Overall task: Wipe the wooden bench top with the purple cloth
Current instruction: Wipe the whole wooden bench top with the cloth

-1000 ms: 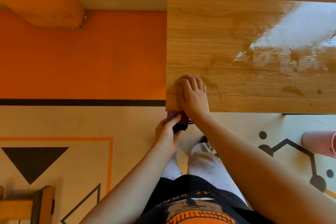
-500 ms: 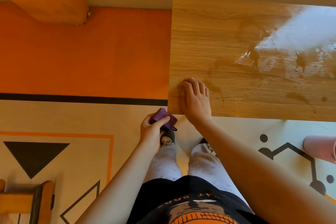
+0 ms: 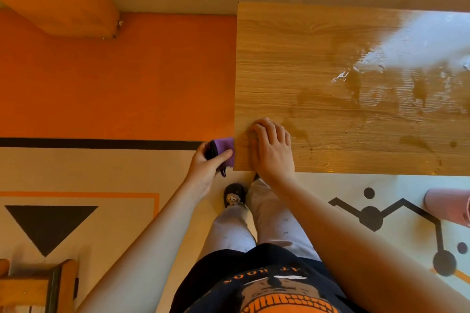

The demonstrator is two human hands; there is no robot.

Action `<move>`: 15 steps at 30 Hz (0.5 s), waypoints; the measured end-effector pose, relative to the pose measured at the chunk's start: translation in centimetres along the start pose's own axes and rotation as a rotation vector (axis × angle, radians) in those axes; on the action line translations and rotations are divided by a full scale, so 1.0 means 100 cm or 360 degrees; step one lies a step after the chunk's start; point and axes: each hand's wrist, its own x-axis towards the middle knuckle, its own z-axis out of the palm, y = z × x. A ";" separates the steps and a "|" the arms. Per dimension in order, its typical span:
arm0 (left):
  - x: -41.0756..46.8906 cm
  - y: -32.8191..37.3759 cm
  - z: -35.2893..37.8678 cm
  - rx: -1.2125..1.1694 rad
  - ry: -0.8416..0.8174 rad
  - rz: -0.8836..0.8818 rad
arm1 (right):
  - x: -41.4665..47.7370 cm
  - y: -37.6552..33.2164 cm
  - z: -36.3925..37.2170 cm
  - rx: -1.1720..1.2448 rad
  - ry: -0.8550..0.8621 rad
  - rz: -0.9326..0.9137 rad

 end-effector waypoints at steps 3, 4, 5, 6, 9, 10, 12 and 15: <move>-0.019 -0.017 -0.007 -0.0195 -0.0044 -0.0188 | 0.001 0.002 0.003 0.0001 0.0000 0.0000; -0.021 -0.019 -0.008 -0.0214 -0.0035 -0.0210 | 0.002 0.003 0.003 -0.0006 -0.0003 0.0001; -0.021 -0.020 -0.008 -0.0181 -0.0015 -0.0202 | 0.003 0.003 0.003 -0.0011 0.0001 -0.0005; -0.019 -0.018 -0.008 -0.0113 0.0001 -0.0167 | 0.003 0.003 0.004 -0.0014 0.0007 -0.0011; -0.001 -0.003 -0.002 0.0047 0.0007 -0.0015 | 0.002 0.003 0.003 -0.0018 0.0024 -0.0018; 0.008 0.006 0.002 0.0065 0.0031 0.0031 | 0.002 0.003 0.002 -0.0004 0.0018 -0.0013; 0.029 0.032 0.015 0.0085 0.0089 0.0111 | 0.001 0.002 -0.001 0.0035 -0.0021 0.0013; 0.059 0.068 0.038 0.0041 0.0135 0.0195 | 0.006 -0.002 -0.009 0.0125 -0.0099 0.0093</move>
